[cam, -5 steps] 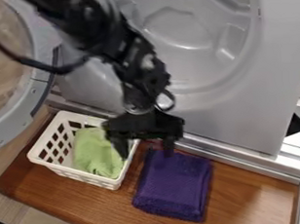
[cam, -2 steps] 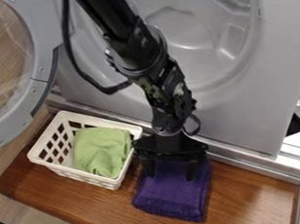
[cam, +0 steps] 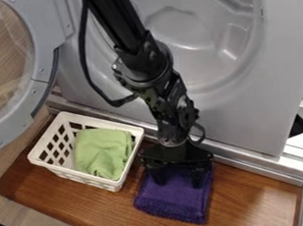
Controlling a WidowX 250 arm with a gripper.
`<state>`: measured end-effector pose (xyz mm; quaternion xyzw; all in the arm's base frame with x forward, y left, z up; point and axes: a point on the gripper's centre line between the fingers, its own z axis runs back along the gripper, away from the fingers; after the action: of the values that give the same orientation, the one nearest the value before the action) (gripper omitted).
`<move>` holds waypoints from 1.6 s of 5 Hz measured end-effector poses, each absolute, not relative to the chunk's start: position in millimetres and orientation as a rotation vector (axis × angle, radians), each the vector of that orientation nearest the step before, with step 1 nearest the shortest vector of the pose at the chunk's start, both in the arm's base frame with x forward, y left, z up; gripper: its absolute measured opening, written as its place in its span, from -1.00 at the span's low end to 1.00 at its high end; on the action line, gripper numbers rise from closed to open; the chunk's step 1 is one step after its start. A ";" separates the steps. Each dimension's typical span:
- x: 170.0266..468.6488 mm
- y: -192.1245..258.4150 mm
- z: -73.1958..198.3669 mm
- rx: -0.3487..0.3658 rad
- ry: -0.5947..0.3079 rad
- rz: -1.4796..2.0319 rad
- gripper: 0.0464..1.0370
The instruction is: Moved the blue cloth to the right lower side of the table
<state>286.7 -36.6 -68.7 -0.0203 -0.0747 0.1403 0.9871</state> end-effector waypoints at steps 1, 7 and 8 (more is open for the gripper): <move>287.2 -35.8 -70.7 -0.035 -0.149 0.280 0.92; 293.5 -109.0 -73.0 -0.082 -0.169 -0.008 0.92; 291.6 -118.9 -73.0 -0.092 -0.169 -0.045 0.92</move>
<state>291.6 -118.9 -73.0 -0.0461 -0.0841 -0.0226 0.9951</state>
